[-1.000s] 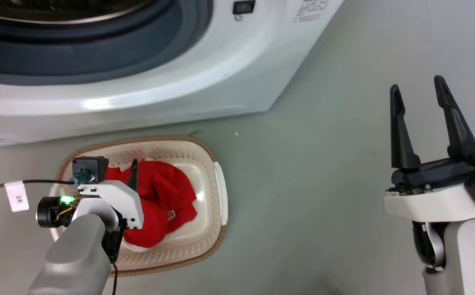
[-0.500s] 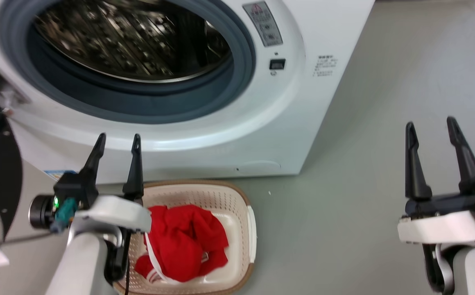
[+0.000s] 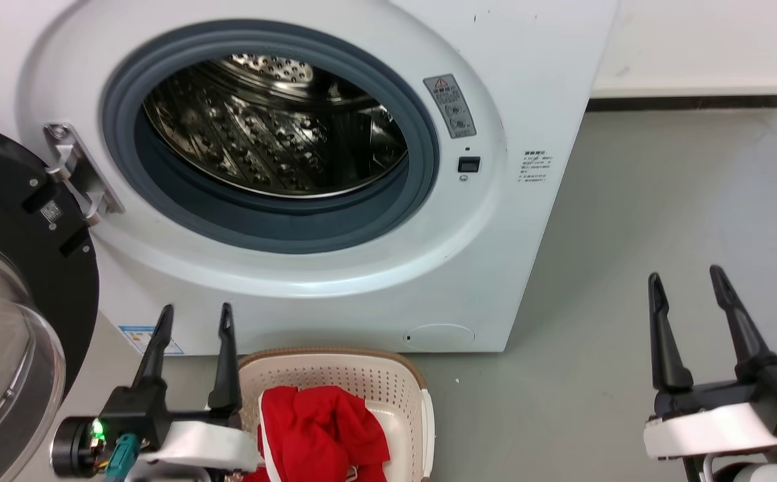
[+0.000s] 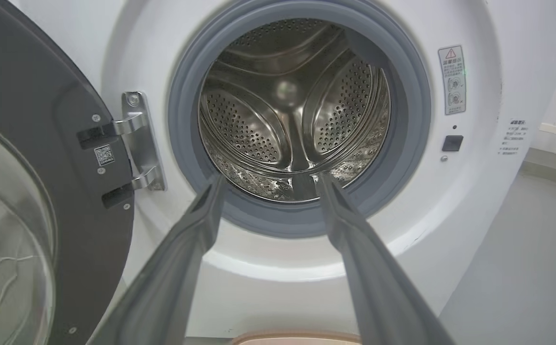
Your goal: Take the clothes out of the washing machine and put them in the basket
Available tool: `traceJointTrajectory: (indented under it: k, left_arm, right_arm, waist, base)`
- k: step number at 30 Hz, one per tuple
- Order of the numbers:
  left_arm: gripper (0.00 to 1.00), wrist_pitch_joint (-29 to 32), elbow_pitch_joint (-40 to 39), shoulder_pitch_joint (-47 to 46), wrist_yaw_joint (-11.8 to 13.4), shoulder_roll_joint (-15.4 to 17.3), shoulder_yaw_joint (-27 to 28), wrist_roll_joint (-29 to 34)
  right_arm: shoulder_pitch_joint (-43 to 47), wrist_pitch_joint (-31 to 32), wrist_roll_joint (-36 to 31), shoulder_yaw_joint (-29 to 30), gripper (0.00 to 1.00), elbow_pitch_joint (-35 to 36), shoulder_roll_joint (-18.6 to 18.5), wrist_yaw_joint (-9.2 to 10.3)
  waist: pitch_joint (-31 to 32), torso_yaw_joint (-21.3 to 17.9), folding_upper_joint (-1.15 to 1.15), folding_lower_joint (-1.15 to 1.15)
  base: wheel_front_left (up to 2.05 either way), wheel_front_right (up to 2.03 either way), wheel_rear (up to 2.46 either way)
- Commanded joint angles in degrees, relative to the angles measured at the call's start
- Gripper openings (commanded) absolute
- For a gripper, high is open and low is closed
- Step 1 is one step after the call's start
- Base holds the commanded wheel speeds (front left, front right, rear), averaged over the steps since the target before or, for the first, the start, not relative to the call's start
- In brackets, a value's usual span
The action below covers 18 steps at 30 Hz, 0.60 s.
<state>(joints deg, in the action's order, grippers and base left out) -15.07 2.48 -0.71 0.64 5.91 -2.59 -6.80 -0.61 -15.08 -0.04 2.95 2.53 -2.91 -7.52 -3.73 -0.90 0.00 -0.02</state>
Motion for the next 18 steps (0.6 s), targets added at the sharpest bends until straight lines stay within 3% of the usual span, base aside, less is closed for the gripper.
traceJointTrajectory:
  k: [1, 18]
  left_arm:
    - [1.00, -0.1, -0.3, 0.8, -0.3, -0.4, 0.6, 0.3]
    - [1.00, -0.1, -1.4, 2.7, -1.3, -2.0, 2.1, 4.5]
  right_arm:
    - [1.0, -0.1, 0.2, -0.3, 1.00, -0.1, 0.1, 0.06]
    - [1.4, -0.1, 1.7, -0.6, 1.00, -0.5, 0.1, 0.06]
  waist:
    - [0.9, -0.1, 0.00, 0.02]
    - [2.0, -1.5, 0.00, 0.02]
  base:
    - [0.00, 0.00, 0.00]
    - [0.00, 0.00, 0.00]
